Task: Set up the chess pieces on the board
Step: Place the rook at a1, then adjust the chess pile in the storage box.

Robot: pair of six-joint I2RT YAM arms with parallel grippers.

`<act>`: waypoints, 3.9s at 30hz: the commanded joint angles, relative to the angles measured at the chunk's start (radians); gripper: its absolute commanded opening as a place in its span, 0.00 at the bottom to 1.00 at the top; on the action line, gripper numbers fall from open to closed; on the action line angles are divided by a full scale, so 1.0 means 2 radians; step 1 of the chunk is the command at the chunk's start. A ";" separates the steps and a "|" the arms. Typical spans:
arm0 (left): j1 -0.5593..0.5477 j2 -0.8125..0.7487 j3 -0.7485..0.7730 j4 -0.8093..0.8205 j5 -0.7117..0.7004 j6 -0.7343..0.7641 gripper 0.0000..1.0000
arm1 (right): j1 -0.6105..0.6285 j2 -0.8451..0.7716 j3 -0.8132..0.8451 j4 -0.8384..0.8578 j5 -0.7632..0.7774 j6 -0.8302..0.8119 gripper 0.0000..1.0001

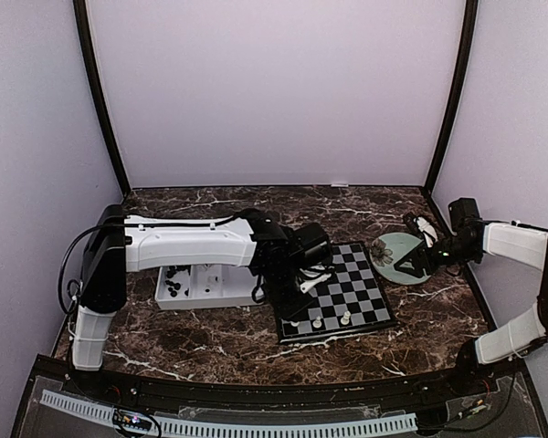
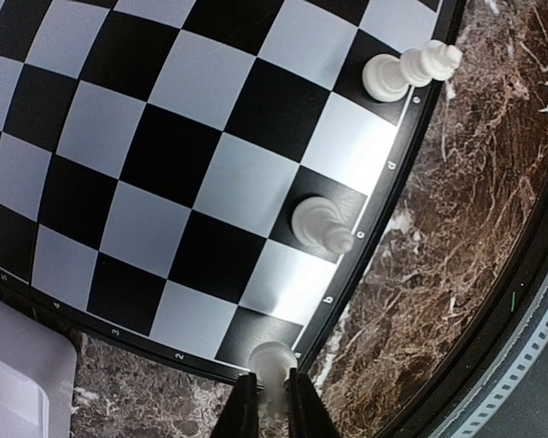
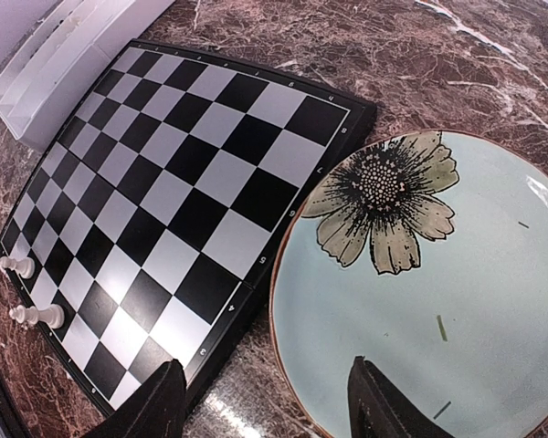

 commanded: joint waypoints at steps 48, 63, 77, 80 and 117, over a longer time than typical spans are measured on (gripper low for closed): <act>0.228 -0.122 0.008 -0.050 -0.127 -0.087 0.35 | -0.001 0.007 0.003 0.000 0.000 -0.007 0.62; 0.315 -0.036 -0.020 -0.014 -0.128 -0.087 0.28 | -0.001 0.007 0.001 0.000 0.008 -0.007 0.62; 0.340 -0.006 -0.040 0.003 -0.126 -0.163 0.31 | -0.001 0.006 0.002 -0.002 0.002 -0.010 0.62; 0.343 -0.001 -0.045 0.010 -0.122 -0.167 0.30 | -0.001 0.008 0.002 -0.003 0.000 -0.010 0.62; 0.309 0.014 -0.022 -0.005 -0.167 -0.184 0.27 | -0.001 0.007 0.004 -0.006 -0.002 -0.012 0.62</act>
